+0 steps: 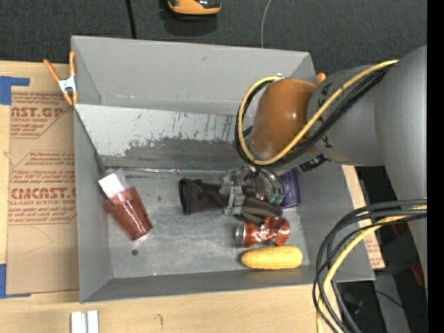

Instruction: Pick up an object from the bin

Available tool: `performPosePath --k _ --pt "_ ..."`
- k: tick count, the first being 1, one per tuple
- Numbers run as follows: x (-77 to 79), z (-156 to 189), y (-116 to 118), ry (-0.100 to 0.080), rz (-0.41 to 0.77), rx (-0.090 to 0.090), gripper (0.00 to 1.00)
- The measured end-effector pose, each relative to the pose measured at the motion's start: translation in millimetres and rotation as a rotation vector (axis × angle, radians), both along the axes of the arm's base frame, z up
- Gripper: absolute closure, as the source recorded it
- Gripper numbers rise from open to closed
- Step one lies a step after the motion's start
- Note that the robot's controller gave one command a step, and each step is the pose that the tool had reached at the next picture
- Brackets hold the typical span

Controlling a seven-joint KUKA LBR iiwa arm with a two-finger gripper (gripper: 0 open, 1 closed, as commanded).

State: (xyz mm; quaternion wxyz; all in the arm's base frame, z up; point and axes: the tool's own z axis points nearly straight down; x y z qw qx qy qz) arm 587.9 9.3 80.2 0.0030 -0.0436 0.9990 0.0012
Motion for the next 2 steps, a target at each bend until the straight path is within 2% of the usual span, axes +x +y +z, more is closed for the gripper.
performPosePath --k 1,2 --pt "0.0 0.0 0.0 0.0 0.0 0.0 1.0" --pt "2.5 110.5 27.6 0.003 -0.015 -0.001 1.0"
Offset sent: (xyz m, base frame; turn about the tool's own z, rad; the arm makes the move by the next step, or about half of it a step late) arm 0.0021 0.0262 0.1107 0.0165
